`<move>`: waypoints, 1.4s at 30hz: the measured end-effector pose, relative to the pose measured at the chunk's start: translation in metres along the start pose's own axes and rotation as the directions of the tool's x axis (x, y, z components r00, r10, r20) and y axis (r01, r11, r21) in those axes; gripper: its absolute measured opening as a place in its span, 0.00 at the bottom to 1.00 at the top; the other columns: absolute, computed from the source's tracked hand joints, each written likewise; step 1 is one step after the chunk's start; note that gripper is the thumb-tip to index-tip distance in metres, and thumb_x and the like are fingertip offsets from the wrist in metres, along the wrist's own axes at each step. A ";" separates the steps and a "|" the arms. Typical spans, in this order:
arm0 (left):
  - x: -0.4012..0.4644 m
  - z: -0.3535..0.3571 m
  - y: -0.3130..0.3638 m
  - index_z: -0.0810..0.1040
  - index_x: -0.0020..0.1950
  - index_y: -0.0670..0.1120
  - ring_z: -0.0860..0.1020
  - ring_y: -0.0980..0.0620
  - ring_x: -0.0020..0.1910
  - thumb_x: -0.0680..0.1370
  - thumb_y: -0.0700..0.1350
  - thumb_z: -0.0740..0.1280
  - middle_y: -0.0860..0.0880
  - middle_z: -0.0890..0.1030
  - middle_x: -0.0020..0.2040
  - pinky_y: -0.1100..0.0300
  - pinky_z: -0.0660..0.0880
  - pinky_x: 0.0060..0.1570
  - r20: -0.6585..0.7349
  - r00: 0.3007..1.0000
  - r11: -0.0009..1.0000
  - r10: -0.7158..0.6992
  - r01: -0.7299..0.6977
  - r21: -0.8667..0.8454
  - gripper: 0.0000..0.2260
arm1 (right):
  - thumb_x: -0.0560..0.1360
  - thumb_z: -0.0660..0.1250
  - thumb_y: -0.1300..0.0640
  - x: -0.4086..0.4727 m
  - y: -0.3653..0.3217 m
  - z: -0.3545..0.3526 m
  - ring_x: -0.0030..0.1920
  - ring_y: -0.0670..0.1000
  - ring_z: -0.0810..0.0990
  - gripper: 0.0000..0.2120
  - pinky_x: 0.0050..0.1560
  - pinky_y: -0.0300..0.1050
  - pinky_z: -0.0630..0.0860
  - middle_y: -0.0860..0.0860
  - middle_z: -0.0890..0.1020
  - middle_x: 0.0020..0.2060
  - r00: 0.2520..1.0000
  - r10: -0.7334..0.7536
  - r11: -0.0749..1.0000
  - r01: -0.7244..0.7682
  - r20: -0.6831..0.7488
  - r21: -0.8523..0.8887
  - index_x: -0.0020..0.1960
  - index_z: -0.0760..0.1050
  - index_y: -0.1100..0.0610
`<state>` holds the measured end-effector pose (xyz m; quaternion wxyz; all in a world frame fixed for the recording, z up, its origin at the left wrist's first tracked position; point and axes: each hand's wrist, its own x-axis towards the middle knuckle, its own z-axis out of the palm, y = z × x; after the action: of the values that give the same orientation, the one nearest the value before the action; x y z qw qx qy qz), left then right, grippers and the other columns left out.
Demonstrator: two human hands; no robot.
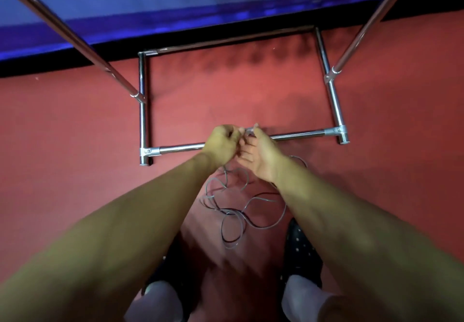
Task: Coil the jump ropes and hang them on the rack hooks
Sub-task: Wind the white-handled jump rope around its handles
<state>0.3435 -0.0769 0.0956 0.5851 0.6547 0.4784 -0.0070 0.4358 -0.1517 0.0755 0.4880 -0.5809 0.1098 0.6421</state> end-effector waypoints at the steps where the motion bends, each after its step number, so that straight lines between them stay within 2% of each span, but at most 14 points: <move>1: -0.013 -0.001 0.009 0.77 0.44 0.41 0.72 0.56 0.24 0.86 0.44 0.60 0.47 0.77 0.33 0.64 0.70 0.26 0.033 0.999 0.999 -0.021 0.022 -0.024 0.14 | 0.85 0.53 0.39 -0.012 -0.003 0.008 0.31 0.49 0.75 0.22 0.38 0.45 0.75 0.50 0.73 0.30 1.000 -0.004 0.998 0.003 0.007 0.069 0.44 0.74 0.53; 3: -0.040 -0.002 0.025 0.77 0.46 0.40 0.74 0.56 0.24 0.86 0.41 0.60 0.46 0.79 0.35 0.65 0.73 0.24 0.081 0.995 0.994 -0.055 0.062 -0.091 0.12 | 0.86 0.56 0.46 -0.038 -0.009 0.019 0.21 0.49 0.68 0.19 0.24 0.38 0.67 0.50 0.69 0.22 0.998 -0.059 0.998 0.060 -0.028 0.015 0.43 0.74 0.55; 6: -0.077 -0.011 0.049 0.80 0.48 0.39 0.79 0.56 0.27 0.85 0.40 0.62 0.43 0.84 0.40 0.64 0.78 0.29 0.160 0.984 0.970 -0.078 0.112 -0.218 0.10 | 0.86 0.58 0.59 -0.073 -0.024 0.022 0.17 0.48 0.67 0.10 0.19 0.36 0.63 0.50 0.75 0.22 0.987 -0.161 0.967 0.161 0.014 -0.199 0.54 0.77 0.60; 9: -0.112 -0.032 0.072 0.83 0.43 0.43 0.80 0.56 0.28 0.83 0.42 0.65 0.47 0.85 0.36 0.62 0.78 0.33 0.169 0.981 0.980 -0.098 0.124 -0.152 0.11 | 0.84 0.59 0.65 -0.120 -0.042 0.022 0.30 0.51 0.78 0.10 0.43 0.52 0.82 0.54 0.82 0.33 0.977 -0.152 0.900 0.199 0.148 -0.389 0.59 0.78 0.61; 11: -0.135 -0.045 0.087 0.83 0.38 0.42 0.81 0.52 0.28 0.81 0.47 0.63 0.46 0.84 0.32 0.55 0.79 0.41 0.041 0.998 0.998 -0.057 0.057 -0.002 0.16 | 0.83 0.61 0.64 -0.160 -0.056 0.027 0.39 0.54 0.83 0.08 0.53 0.53 0.83 0.55 0.83 0.41 0.964 -0.144 0.851 0.236 0.224 -0.469 0.58 0.79 0.60; 13: -0.161 -0.057 0.104 0.83 0.33 0.44 0.83 0.46 0.35 0.76 0.56 0.57 0.45 0.84 0.31 0.50 0.80 0.46 -0.175 0.980 0.963 0.089 -0.040 0.266 0.23 | 0.84 0.61 0.60 -0.201 -0.068 0.037 0.37 0.51 0.84 0.09 0.38 0.43 0.83 0.55 0.85 0.43 0.940 -0.182 0.759 0.321 0.289 -0.566 0.58 0.79 0.60; 15: -0.189 -0.067 0.120 0.79 0.33 0.48 0.81 0.41 0.39 0.74 0.59 0.54 0.48 0.82 0.32 0.50 0.77 0.44 -0.371 0.883 0.909 0.287 -0.129 0.396 0.21 | 0.86 0.59 0.57 -0.236 -0.081 0.048 0.29 0.48 0.78 0.13 0.29 0.38 0.72 0.54 0.83 0.38 0.905 -0.267 0.575 0.425 0.331 -0.699 0.59 0.80 0.63; 19: -0.232 -0.081 0.156 0.76 0.47 0.47 0.78 0.49 0.46 0.80 0.53 0.59 0.52 0.81 0.42 0.49 0.75 0.52 -0.445 0.743 0.864 0.500 -0.458 0.207 0.11 | 0.86 0.51 0.41 -0.316 -0.103 0.074 0.27 0.50 0.66 0.31 0.32 0.42 0.67 0.47 0.72 0.24 0.799 -0.446 0.265 0.548 0.404 -0.793 0.42 0.86 0.56; 23: -0.279 -0.095 0.186 0.84 0.50 0.41 0.79 0.52 0.47 0.84 0.61 0.55 0.40 0.85 0.51 0.52 0.76 0.59 -0.221 0.873 0.868 0.435 -0.472 -0.155 0.27 | 0.85 0.48 0.38 -0.385 -0.123 0.099 0.25 0.49 0.69 0.38 0.35 0.44 0.67 0.48 0.72 0.21 0.659 -0.645 0.089 0.568 0.387 -0.818 0.29 0.81 0.55; 29: -0.355 -0.100 0.219 0.83 0.41 0.43 0.79 0.45 0.39 0.82 0.67 0.55 0.45 0.82 0.37 0.48 0.77 0.54 -0.089 0.875 0.794 0.476 -0.471 -0.384 0.31 | 0.85 0.53 0.39 -0.445 -0.121 0.125 0.19 0.46 0.67 0.34 0.32 0.46 0.65 0.48 0.71 0.16 0.495 -0.766 -0.013 0.625 0.409 -0.781 0.26 0.70 0.56; 34: -0.388 -0.101 0.236 0.78 0.43 0.40 0.81 0.46 0.35 0.86 0.54 0.59 0.43 0.81 0.36 0.56 0.79 0.44 -0.140 0.824 0.754 0.550 -0.561 -0.340 0.21 | 0.85 0.52 0.40 -0.470 -0.110 0.130 0.27 0.49 0.76 0.36 0.37 0.42 0.73 0.52 0.77 0.22 0.443 -0.785 -0.067 0.633 0.432 -0.771 0.24 0.71 0.56; 37: -0.398 -0.109 0.238 0.76 0.43 0.42 0.79 0.47 0.32 0.87 0.54 0.57 0.45 0.80 0.34 0.55 0.79 0.41 -0.186 0.857 0.753 0.480 -0.511 -0.415 0.20 | 0.85 0.52 0.39 -0.466 -0.102 0.132 0.47 0.56 0.81 0.28 0.54 0.51 0.76 0.54 0.85 0.42 0.392 -0.868 0.040 0.669 0.306 -0.743 0.41 0.79 0.55; 39: -0.405 -0.112 0.238 0.73 0.42 0.44 0.75 0.48 0.29 0.87 0.55 0.56 0.46 0.75 0.33 0.56 0.77 0.37 -0.135 0.900 0.749 0.415 -0.422 -0.511 0.20 | 0.84 0.52 0.37 -0.462 -0.088 0.130 0.51 0.58 0.81 0.25 0.59 0.57 0.76 0.55 0.84 0.49 0.382 -0.905 0.158 0.712 0.188 -0.684 0.51 0.77 0.56; 42: -0.410 -0.112 0.230 0.75 0.44 0.41 0.72 0.51 0.26 0.87 0.54 0.55 0.48 0.73 0.30 0.59 0.76 0.31 -0.104 0.957 0.745 0.269 -0.275 -0.608 0.21 | 0.82 0.53 0.33 -0.469 -0.054 0.111 0.42 0.57 0.83 0.31 0.50 0.52 0.80 0.57 0.86 0.45 0.592 -0.802 0.440 0.682 0.087 -0.584 0.46 0.79 0.58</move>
<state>0.2057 -0.2116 0.5390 0.7590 0.4903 0.3562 0.2379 0.3347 -0.2802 0.5323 0.5123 -0.7461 -0.3021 0.2993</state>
